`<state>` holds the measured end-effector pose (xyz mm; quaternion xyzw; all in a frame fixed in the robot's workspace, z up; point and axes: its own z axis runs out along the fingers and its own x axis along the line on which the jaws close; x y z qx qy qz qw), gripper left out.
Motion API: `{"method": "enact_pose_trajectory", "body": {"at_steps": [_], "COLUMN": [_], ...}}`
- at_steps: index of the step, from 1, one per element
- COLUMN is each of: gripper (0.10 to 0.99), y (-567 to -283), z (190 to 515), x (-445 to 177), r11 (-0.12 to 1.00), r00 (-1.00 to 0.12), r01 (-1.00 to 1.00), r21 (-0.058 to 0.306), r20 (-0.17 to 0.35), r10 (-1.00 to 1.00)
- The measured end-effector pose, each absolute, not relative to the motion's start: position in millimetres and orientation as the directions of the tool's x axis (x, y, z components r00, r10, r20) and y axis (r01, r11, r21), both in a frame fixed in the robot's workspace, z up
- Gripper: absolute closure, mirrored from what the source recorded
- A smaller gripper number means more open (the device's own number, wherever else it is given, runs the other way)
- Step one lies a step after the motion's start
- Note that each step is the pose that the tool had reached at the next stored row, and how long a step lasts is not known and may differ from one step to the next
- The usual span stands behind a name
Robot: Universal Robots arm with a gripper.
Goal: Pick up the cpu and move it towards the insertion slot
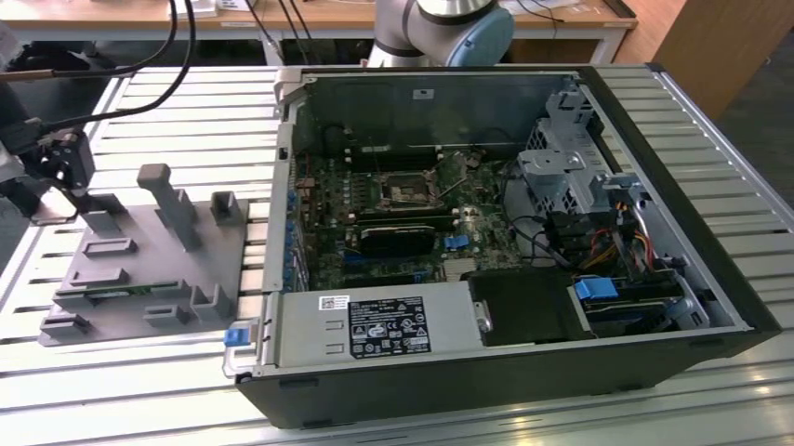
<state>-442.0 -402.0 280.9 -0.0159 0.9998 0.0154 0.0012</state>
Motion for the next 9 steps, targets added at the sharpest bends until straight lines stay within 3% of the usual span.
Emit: {"method": "enact_pose_trajectory", "body": {"at_steps": [9], "gripper": [0.541], "y": [-401.7], "z": [283.4], "x": [-442.0], "r11": [0.999], "r00": [-0.999], "r01": [-0.032], "r21": [0.031], "r20": [-0.003], "r10": [-0.032]}}
